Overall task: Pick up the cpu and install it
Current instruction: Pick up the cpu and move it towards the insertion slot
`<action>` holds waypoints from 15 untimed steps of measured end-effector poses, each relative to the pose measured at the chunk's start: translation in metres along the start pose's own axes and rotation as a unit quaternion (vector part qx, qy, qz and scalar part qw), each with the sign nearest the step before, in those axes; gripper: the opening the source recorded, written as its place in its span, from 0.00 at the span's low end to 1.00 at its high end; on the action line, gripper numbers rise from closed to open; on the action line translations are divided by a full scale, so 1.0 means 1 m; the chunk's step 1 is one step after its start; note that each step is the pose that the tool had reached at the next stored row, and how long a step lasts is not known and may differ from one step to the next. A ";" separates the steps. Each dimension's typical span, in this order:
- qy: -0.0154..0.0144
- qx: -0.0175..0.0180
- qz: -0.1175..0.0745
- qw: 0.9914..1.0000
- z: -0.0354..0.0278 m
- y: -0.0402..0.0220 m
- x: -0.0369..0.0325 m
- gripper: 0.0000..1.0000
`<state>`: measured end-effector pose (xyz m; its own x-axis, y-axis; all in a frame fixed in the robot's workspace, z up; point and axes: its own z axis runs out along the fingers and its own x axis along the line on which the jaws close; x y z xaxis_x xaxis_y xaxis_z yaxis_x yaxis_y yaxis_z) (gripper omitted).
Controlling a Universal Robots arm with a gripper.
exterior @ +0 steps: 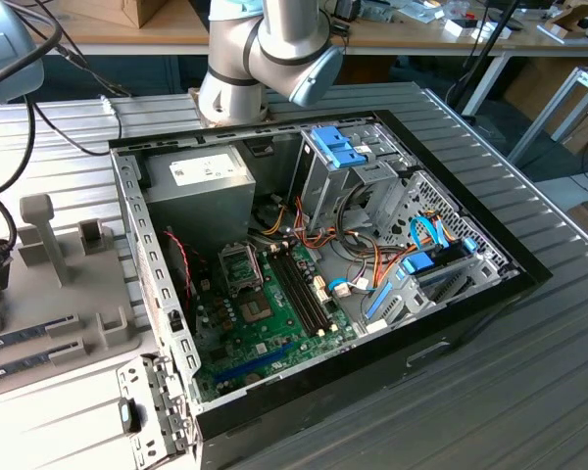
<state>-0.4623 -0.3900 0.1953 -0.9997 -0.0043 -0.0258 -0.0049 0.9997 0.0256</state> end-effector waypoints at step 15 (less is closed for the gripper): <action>0.000 0.000 0.000 1.000 -0.0003 0.0000 -0.0001 0.55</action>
<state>-0.4622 -0.3900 0.1957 -0.9997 -0.0043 -0.0259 -0.0049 0.9997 0.0257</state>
